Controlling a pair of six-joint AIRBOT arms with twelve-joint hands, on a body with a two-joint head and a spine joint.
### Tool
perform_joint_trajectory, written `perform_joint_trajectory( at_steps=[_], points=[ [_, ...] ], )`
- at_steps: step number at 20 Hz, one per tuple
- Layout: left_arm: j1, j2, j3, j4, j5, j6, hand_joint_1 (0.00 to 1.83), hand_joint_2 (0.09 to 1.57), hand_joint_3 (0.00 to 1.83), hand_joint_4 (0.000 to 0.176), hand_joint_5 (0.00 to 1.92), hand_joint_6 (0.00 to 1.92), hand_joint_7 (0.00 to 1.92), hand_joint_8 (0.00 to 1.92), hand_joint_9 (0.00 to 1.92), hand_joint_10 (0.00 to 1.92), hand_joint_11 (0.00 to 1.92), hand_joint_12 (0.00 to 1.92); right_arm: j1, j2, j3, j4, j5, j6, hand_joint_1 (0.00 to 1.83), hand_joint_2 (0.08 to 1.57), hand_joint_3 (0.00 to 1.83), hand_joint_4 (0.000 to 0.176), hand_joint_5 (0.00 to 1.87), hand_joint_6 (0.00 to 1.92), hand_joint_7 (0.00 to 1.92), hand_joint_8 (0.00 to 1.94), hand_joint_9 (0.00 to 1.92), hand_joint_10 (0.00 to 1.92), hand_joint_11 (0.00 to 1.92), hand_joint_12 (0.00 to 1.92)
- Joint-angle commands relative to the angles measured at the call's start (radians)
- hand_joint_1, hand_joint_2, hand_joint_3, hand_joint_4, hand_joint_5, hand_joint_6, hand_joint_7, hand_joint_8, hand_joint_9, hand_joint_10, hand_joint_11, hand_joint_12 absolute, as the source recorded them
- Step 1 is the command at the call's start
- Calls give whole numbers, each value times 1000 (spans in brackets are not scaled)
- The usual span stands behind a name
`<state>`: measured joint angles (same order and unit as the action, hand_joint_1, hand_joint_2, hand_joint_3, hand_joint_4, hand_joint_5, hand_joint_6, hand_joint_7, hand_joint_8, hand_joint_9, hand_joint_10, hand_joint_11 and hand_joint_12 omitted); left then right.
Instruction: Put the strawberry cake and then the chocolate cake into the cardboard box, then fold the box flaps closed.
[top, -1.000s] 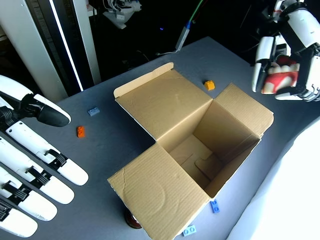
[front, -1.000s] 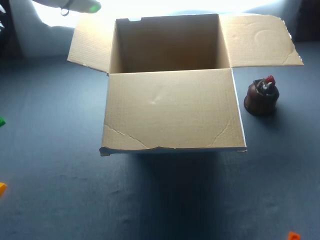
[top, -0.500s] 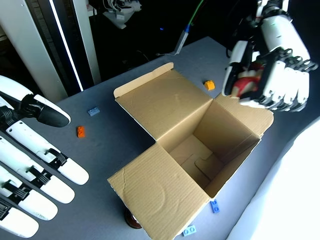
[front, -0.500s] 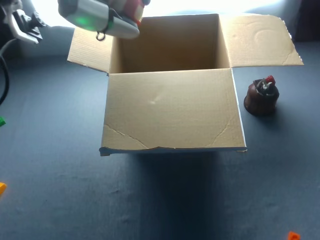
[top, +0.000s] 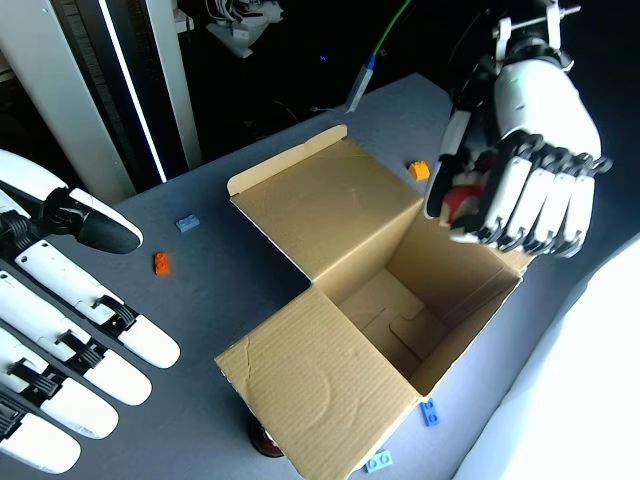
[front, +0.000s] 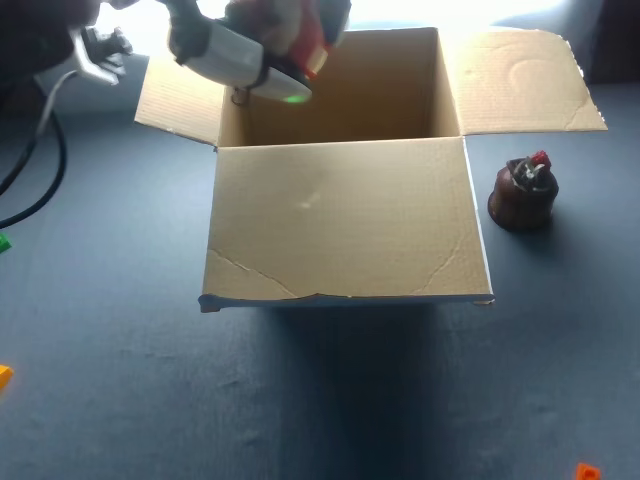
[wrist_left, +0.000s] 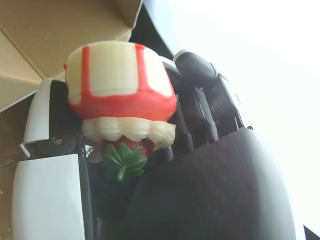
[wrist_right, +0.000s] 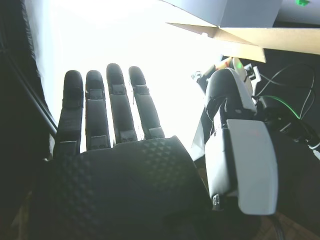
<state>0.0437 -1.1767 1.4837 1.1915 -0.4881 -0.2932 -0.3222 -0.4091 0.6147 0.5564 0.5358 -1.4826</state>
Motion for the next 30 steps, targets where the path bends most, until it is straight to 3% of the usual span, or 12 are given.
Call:
perform_joint_trajectory(
  at_steps=[1, 5, 7, 13, 16, 19, 21, 25, 26, 30],
  points=[
    [-11, 4, 8, -46, -80, 1, 1162, 1255, 0, 0, 714, 1281, 744, 1553, 549, 1713, 348, 1921, 9, 9, 4, -16, 115, 0, 105, 1202, 0, 0, 197, 9, 229, 5, 132, 7, 0, 405],
    [1, -28, 35, 30, -160, 6, 1162, 1249, 0, 0, 714, 1283, 756, 1527, 554, 1701, 340, 1921, 8, 7, 3, -16, 115, 0, 97, 1214, 2, 0, 177, 3, 198, 0, 100, 2, 0, 219],
    [7, -37, 45, 31, -164, 28, 1160, 1255, 2, 0, 708, 1280, 739, 1562, 526, 1702, 314, 1920, 9, 7, 3, -16, 116, 0, 100, 1207, 0, 0, 187, 5, 213, 4, 112, 6, 0, 360],
    [20, -62, 78, 27, -168, 97, 1158, 1253, 0, 0, 735, 1268, 725, 1570, 547, 1685, 350, 1893, 9, 4, 4, -17, 120, -1, 92, 1216, 2, 0, 172, 2, 183, 0, 111, 2, 0, 391],
    [25, -84, 119, 30, -165, 134, 1157, 1260, 2, 0, 729, 1264, 708, 1603, 517, 1760, 336, 1921, 9, 3, 4, -17, 120, -1, 98, 1221, 2, 0, 151, 4, 152, 0, 72, 0, 0, 252],
    [13, -101, 159, 30, -149, 184, 1150, 1254, 0, 0, 717, 1314, 737, 1520, 542, 1661, 328, 1893, 9, 3, 4, -17, 122, -2, 107, 1221, 1, 0, 182, 13, 191, 8, 85, 6, 0, 263],
    [0, -110, 175, 30, -138, 247, 1151, 1259, 1, 0, 713, 1299, 725, 1561, 541, 1692, 347, 1900, 9, 2, 4, -17, 124, -2, 116, 1221, 0, 0, 184, 10, 200, 5, 81, 4, 0, 222],
    [-9, -112, 175, 26, -165, 302, 1142, 1270, 4, 0, 686, 1332, 710, 1590, 513, 1732, 331, 1919, 9, -4, 4, -17, 129, -3, 146, 1214, 0, 0, 193, 10, 205, 5, 99, 10, 0, 248],
    [-11, -113, 174, 15, -176, 321, 1156, 1255, 0, 0, 734, 1268, 720, 1573, 520, 1742, 355, 1921, 9, -6, 4, -17, 129, -3, 153, 1210, 0, 0, 193, 8, 206, 4, 100, 9, 0, 172],
    [-12, -114, 169, -20, -218, 383, 1143, 1269, 3, 0, 705, 1315, 697, 1603, 495, 1756, 338, 1921, 9, -10, 4, -17, 131, -4, 160, 1213, 0, 0, 194, 5, 213, 4, 107, 9, 0, 259]
  ],
)
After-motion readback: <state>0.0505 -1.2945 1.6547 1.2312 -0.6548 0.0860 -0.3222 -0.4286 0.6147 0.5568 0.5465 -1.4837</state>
